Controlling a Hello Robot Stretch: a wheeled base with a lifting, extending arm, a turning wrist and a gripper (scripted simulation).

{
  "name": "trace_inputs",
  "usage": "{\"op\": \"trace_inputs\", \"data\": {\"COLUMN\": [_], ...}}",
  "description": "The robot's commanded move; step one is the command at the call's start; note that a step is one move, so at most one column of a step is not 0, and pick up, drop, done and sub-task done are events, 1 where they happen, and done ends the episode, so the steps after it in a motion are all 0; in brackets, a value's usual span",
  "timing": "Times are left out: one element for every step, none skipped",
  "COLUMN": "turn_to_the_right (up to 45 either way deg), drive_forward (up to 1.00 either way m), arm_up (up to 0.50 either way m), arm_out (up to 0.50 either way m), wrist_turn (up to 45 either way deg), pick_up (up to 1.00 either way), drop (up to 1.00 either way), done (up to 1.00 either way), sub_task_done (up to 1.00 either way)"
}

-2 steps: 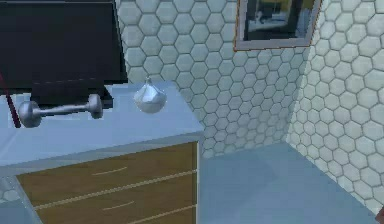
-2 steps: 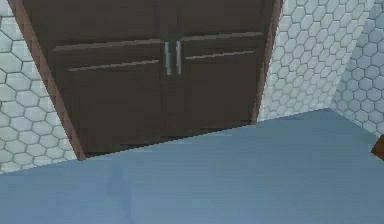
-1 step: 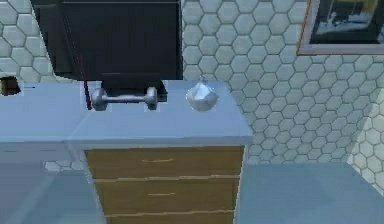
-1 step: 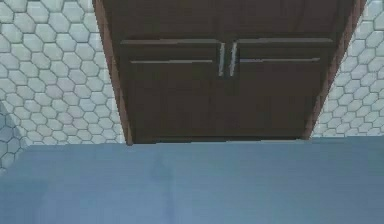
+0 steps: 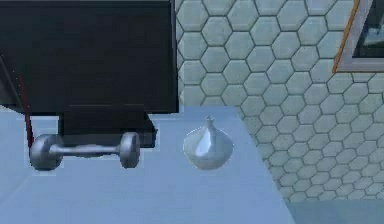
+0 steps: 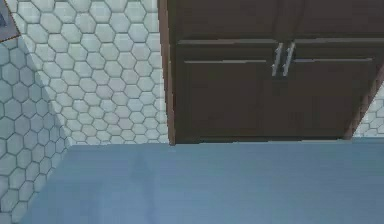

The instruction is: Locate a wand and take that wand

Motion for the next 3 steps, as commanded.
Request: {"op": "trace_inputs", "data": {"turn_to_the_right": [-45.0,-45.0,-39.0], "drive_forward": [0.0,0.0,0.0], "arm_up": [0.0,0.0,0.0], "arm_out": [0.0,0.0,0.0], "wrist_turn": [0.0,0.0,0.0], "pick_up": [0.0,0.0,0.0], "drop": [0.0,0.0,0.0], "done": [0.0,0.0,0.0], "sub_task_done": [0.0,0.0,0.0]}}
